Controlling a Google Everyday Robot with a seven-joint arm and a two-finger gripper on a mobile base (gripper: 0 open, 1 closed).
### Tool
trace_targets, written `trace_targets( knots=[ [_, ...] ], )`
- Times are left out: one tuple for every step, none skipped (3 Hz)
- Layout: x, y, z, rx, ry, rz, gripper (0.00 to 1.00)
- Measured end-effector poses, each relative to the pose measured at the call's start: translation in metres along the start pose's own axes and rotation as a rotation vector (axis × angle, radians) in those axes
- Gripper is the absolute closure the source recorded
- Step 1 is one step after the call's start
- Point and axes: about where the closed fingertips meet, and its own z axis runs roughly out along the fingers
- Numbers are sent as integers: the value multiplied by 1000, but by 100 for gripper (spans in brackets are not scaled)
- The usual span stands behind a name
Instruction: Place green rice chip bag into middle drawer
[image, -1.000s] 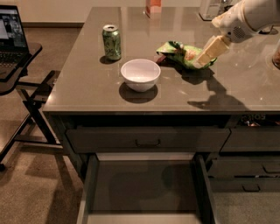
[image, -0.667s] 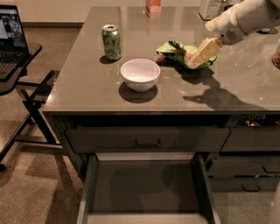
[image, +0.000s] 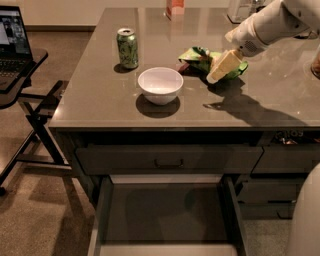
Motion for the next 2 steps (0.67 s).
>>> trace_targets(
  knots=[
    [19,1,14,14,67,5,0],
    [20,2,16,11,72,5,19]
  ],
)
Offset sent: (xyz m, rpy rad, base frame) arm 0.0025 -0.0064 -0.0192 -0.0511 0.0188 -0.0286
